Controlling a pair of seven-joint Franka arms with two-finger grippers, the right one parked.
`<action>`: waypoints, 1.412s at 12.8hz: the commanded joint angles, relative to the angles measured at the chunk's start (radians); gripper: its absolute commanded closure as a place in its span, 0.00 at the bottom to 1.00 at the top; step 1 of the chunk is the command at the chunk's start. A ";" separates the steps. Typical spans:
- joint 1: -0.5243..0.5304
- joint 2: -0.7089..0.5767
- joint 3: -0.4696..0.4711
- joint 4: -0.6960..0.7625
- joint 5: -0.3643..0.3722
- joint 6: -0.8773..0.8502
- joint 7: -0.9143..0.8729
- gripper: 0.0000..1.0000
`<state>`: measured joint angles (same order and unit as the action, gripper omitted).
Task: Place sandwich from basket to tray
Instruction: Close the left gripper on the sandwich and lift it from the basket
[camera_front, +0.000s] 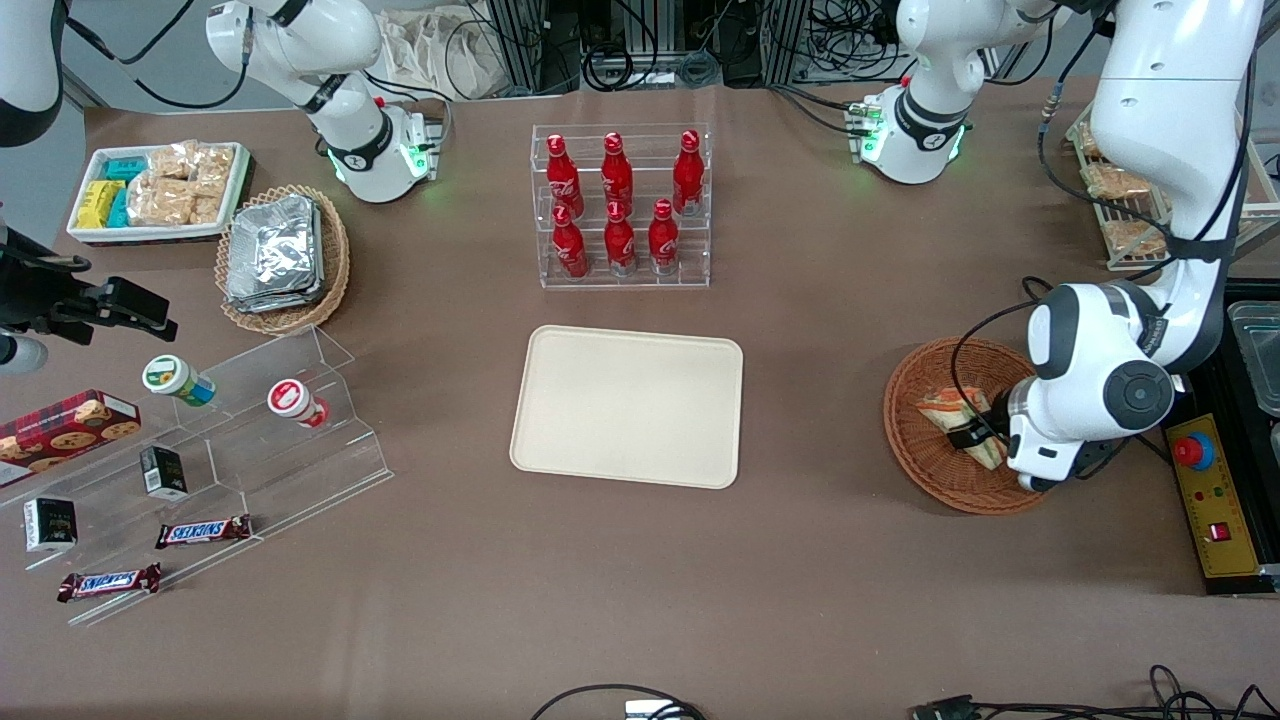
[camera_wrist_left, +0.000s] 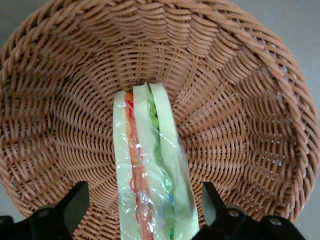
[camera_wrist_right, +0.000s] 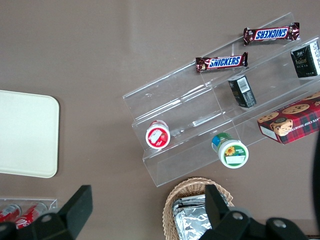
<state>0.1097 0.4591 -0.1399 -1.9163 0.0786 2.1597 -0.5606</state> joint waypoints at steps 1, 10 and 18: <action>-0.002 -0.007 -0.003 -0.023 -0.002 0.023 -0.015 0.06; 0.001 -0.046 -0.007 -0.038 -0.003 0.017 -0.019 0.83; -0.012 -0.290 -0.156 0.055 -0.017 -0.239 0.021 0.88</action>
<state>0.1028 0.2107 -0.2503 -1.8848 0.0667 1.9691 -0.5569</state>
